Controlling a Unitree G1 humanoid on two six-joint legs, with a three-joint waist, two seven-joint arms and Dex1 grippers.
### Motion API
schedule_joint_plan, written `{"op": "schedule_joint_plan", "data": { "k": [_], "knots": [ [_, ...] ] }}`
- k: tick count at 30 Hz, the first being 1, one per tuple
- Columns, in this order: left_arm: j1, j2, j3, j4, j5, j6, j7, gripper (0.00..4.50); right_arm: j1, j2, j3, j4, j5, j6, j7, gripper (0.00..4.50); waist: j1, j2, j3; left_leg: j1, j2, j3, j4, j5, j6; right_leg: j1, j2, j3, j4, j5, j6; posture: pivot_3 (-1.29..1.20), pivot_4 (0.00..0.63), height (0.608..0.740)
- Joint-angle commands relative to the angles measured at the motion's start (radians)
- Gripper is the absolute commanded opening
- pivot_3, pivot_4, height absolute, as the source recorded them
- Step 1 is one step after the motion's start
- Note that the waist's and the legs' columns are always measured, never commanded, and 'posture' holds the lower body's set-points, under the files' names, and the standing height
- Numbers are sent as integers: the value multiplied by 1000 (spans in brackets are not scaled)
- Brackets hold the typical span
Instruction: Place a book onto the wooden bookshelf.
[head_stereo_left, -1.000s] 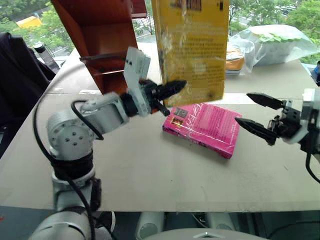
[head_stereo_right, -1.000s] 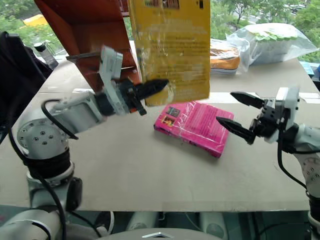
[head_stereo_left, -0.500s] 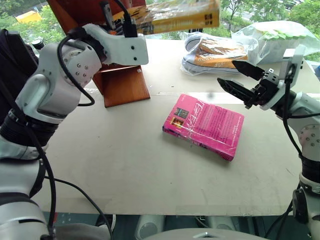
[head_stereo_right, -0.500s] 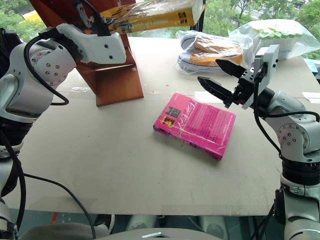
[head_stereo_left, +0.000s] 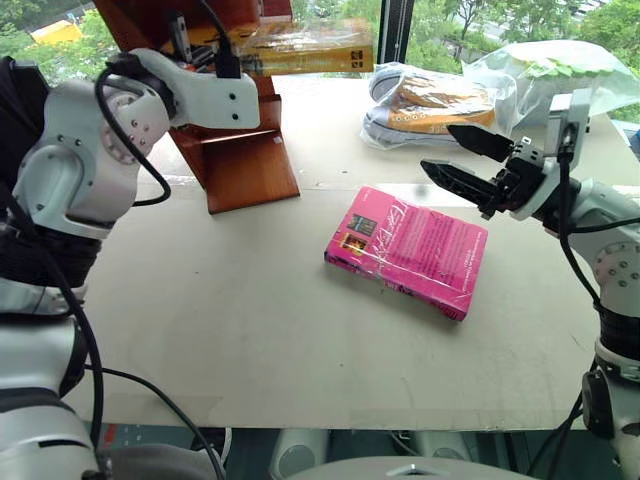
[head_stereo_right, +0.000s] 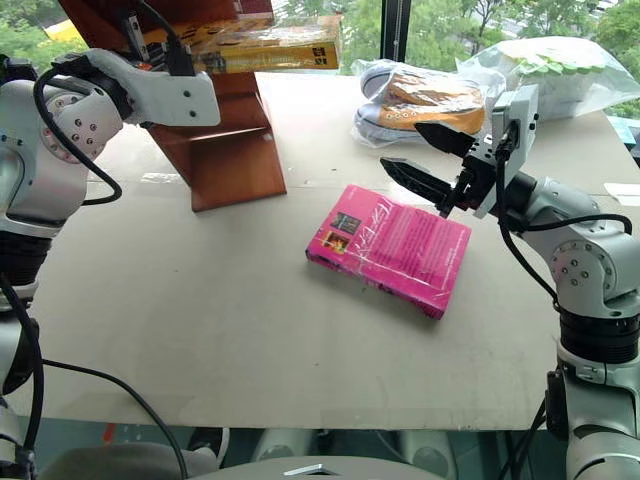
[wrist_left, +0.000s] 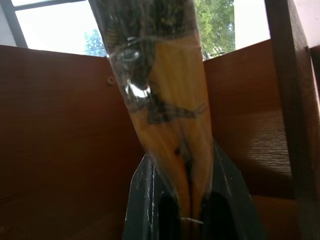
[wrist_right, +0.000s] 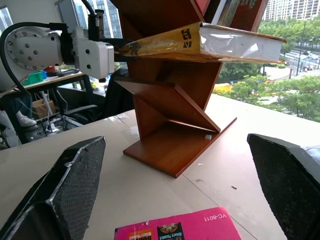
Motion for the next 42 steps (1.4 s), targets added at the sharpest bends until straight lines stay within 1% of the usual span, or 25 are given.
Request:
{"op": "schedule_joint_plan", "data": {
  "k": [1,3,9,19,20,22,24,26,27,28,30,34,35,36,38,40,41,42],
  "knots": [
    [-15,-17,62,-15,13,78,-69,25,12,2,-25,-43,0,-28,-8,4500,-1,0,0,0,0,0,0,0,0,0,0,0,1,0,0,0,150,693],
    [-11,-21,71,-21,15,108,-100,25,19,3,-28,-52,1,-29,-13,4500,-2,0,0,0,0,0,1,0,0,0,0,0,2,0,0,0,150,693],
    [18,8,95,-41,31,171,-195,25,53,-20,-50,-62,-9,-45,-1,4500,-6,0,0,1,0,0,2,0,0,-3,0,0,10,0,0,0,150,693],
    [32,37,120,-24,47,170,-241,25,101,-38,-74,-67,-39,-82,-4,4500,-7,0,0,-2,1,0,13,0,-1,-3,1,1,13,0,0,0,150,693],
    [31,36,120,-24,46,172,-245,766,102,-37,-75,-68,-40,-84,-5,4500,-8,0,0,-2,1,0,13,0,-1,-3,1,1,13,0,0,0,150,693],
    [33,29,127,-24,36,182,-257,1523,103,-35,-76,-71,-42,-85,-7,4500,-12,0,0,-2,1,0,13,0,-1,-3,1,2,13,0,0,0,150,693],
    [40,30,141,-27,35,186,-262,2548,103,-34,-76,-72,-42,-86,-8,4500,-16,0,0,-2,1,0,13,0,-1,-3,1,2,14,0,0,0,150,693],
    [47,41,158,-25,43,176,-246,3496,103,-32,-76,-72,-42,-87,-10,4500,-21,0,0,-1,1,0,13,0,-1,-3,1,2,15,0,0,0,150,693],
    [52,46,170,-29,42,179,-243,3877,106,-32,-77,-74,-42,-88,-10,4500,-24,0,0,-1,1,0,13,0,-1,-3,1,2,16,0,0,0,150,693],
    [57,48,178,-33,42,181,-242,4383,108,-32,-77,-75,-42,-89,-10,4500,-25,0,0,-1,1,0,13,0,-1,-3,1,2,16,0,0,0,150,693],
    [79,51,204,-61,31,202,-246,4457,115,-33,-80,-75,-44,-92,-9,4500,-27,0,0,0,1,-1,13,0,-1,-3,1,3,17,0,0,0,150,693],
    [164,54,310,-179,-2,291,-259,4457,150,-52,-102,-65,-55,-104,3,4500,-26,0,0,1,1,-1,14,0,-1,-3,1,4,18,0,0,0,150,693],
    [185,44,345,-216,-14,320,-254,4457,164,-59,-110,-59,-63,-115,11,4500,-25,-1,0,0,1,-1,14,0,-1,-3,1,4,18,0,0,0,150,693],
    [210,14,383,-265,-36,378,-259,4457,181,-64,-118,-51,-75,-131,20,4500,-23,-1,0,0,2,-1,15,0,-1,-3,1,4,18,0,0,0,150,693],
    [292,-58,452,-395,-87,481,-275,4457,222,-70,-134,-23,-104,-183,53,4500,-22,-1,0,0,1,-1,16,0,-1,-3,0,4,19,0,0,0,150,693],
    [356,-185,523,-524,-166,601,-274,4457,277,-94,-127,7,-164,-252,110,4500,-19,-1,-1,1,2,-2,16,0,-1,-2,0,4,18,0,0,0,150,693],
    [410,-286,569,-591,-230,645,-259,4457,309,-101,-124,27,-187,-282,134,4500,-16,-1,-1,2,2,-2,16,0,-1,0,-1,4,17,0,0,0,150,693],
    [454,-409,618,-650,-305,690,-238,4457,336,-103,-125,43,-199,-305,154,4500,-16,-1,-1,2,2,-2,16,0,-1,1,-1,4,17,0,0,0,150,693]
  ]
}}
